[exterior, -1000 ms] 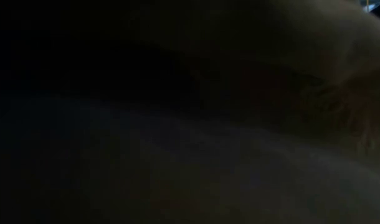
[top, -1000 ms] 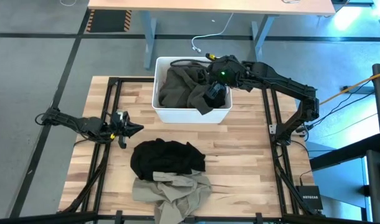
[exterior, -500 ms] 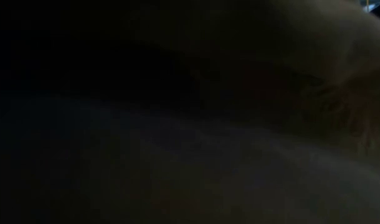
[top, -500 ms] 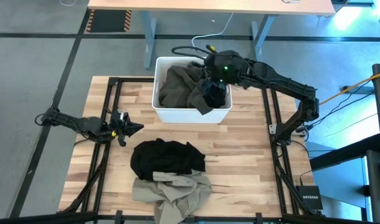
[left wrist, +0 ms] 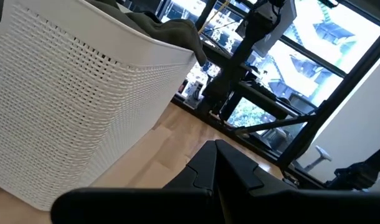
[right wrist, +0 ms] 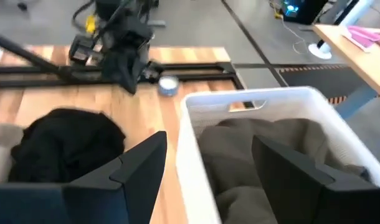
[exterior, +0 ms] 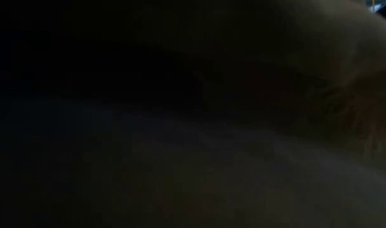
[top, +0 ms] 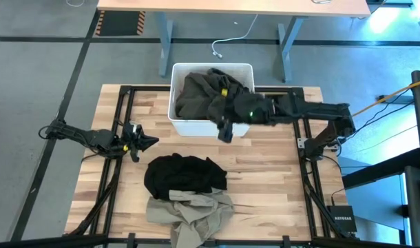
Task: Sort clothes
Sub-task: Put the black shirt into the white laundry bin
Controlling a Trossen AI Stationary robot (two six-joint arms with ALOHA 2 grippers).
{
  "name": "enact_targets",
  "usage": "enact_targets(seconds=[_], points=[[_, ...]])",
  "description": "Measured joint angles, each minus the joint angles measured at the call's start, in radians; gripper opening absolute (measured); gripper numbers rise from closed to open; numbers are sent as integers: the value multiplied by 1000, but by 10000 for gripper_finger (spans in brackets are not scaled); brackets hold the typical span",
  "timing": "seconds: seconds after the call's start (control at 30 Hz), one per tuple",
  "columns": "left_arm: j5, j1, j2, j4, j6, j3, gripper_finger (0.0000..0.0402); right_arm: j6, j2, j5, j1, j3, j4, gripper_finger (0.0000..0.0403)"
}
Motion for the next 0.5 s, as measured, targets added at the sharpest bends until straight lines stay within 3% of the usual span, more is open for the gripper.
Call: enact_targets(seconds=[0.13, 0.33, 0.5], points=[[8, -1, 0, -1, 0, 0, 1, 57, 12, 73, 59, -56, -7, 253], [9, -1, 0, -2, 0, 0, 1, 175, 14, 97, 98, -210, 23, 253], [10, -1, 0, -2, -12, 0, 1, 163, 16, 89, 153, -316, 149, 253]])
